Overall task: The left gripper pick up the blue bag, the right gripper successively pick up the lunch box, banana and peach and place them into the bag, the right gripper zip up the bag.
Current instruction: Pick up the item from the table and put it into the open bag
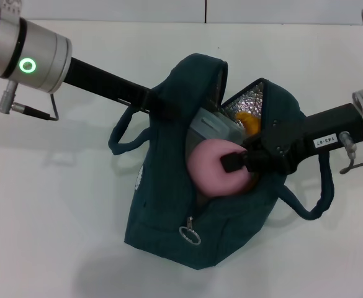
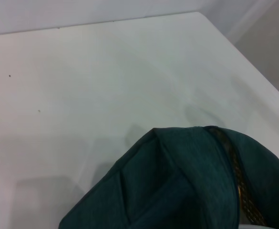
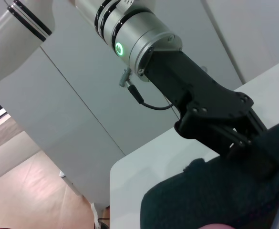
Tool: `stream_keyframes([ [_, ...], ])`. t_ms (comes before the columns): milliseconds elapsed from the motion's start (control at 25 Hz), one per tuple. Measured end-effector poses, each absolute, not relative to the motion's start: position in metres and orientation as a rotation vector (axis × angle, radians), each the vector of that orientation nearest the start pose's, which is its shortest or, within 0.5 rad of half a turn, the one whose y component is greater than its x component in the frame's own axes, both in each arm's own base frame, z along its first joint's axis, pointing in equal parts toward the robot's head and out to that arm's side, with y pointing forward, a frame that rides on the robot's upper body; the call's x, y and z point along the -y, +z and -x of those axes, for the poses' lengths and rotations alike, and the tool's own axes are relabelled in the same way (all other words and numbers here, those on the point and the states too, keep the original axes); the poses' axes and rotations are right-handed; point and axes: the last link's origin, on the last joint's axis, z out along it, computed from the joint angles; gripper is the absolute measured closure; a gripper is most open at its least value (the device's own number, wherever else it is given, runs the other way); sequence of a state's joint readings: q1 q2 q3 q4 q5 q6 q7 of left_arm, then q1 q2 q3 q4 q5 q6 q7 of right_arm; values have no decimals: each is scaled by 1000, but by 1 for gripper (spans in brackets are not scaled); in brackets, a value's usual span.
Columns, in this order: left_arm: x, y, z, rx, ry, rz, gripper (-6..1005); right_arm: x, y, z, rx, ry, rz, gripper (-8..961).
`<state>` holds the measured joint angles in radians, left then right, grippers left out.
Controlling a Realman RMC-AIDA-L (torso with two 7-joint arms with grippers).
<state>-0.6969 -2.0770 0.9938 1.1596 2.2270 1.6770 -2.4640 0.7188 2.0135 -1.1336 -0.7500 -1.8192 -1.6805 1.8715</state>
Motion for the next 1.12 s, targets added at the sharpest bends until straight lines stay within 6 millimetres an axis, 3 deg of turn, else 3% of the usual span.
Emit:
stream_keyframes([
  [120,-368,27,154,1254,-174,2765,840,-345,-13,-159,-770,580,3180,915],
  [440,-367,32,155,1299,-140,2761,960,-347,-14,-163,-774,536,3169,909],
  [1120,-362,30,152,1349,-134,2777,960,-341,-19,-160,-849,408,3238,825],
])
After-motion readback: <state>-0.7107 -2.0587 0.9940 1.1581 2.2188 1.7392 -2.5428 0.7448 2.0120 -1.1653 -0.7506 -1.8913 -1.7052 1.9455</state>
